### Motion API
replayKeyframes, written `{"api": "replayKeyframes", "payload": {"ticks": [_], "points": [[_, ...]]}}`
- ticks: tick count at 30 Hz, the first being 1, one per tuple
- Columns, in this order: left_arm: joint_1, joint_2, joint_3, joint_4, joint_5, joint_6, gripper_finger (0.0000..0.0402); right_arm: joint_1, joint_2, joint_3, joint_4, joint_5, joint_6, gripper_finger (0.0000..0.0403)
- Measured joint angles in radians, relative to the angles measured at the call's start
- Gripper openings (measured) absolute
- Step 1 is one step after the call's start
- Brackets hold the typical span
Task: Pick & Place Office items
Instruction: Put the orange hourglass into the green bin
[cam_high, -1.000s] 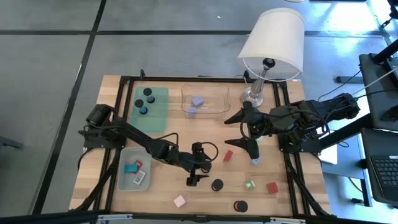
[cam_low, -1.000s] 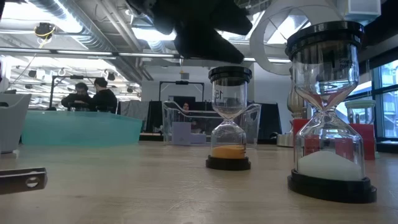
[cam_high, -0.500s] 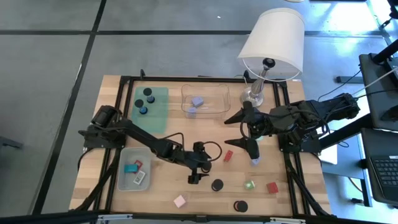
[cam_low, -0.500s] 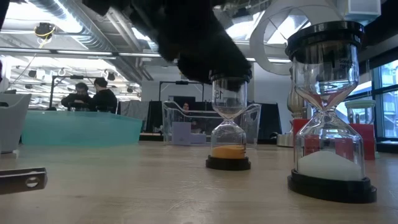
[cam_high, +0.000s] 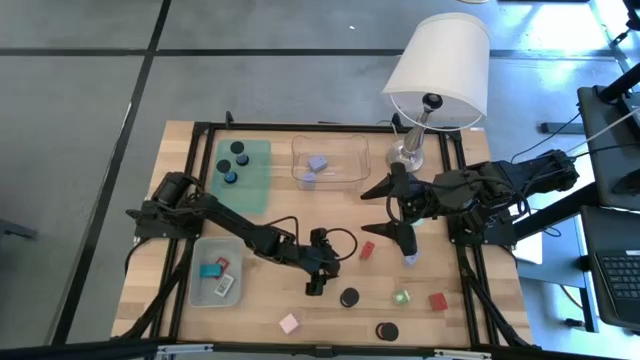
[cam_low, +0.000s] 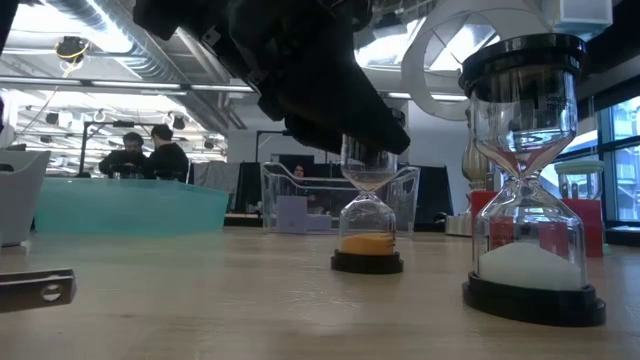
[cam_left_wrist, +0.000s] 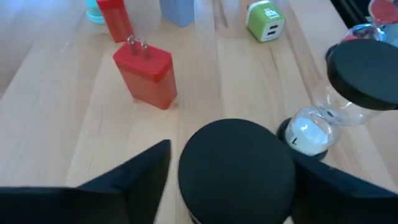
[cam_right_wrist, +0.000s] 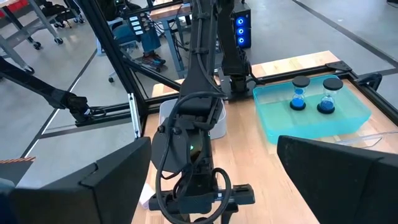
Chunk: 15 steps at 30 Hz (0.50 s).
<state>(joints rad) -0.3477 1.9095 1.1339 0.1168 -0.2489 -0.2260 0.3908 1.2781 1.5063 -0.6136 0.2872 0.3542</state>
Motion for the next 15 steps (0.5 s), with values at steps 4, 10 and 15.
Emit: {"api": "replayKeyframes", "payload": {"ticks": [4, 10, 15], "points": [[0.000, -0.007, 0.000, -0.005, -0.004, -0.006, 0.0201, 0.000, 0.000, 0.000, 0.000, 0.000, 0.000, 0.0351], [0.013, -0.080, 0.001, -0.095, -0.073, -0.036, 0.0202, 0.000, 0.000, 0.000, 0.001, 0.000, 0.000, 0.0351], [0.065, -0.225, 0.001, -0.331, -0.174, -0.161, 0.0202, 0.000, 0.000, 0.000, -0.001, 0.000, 0.000, 0.0351]]}}
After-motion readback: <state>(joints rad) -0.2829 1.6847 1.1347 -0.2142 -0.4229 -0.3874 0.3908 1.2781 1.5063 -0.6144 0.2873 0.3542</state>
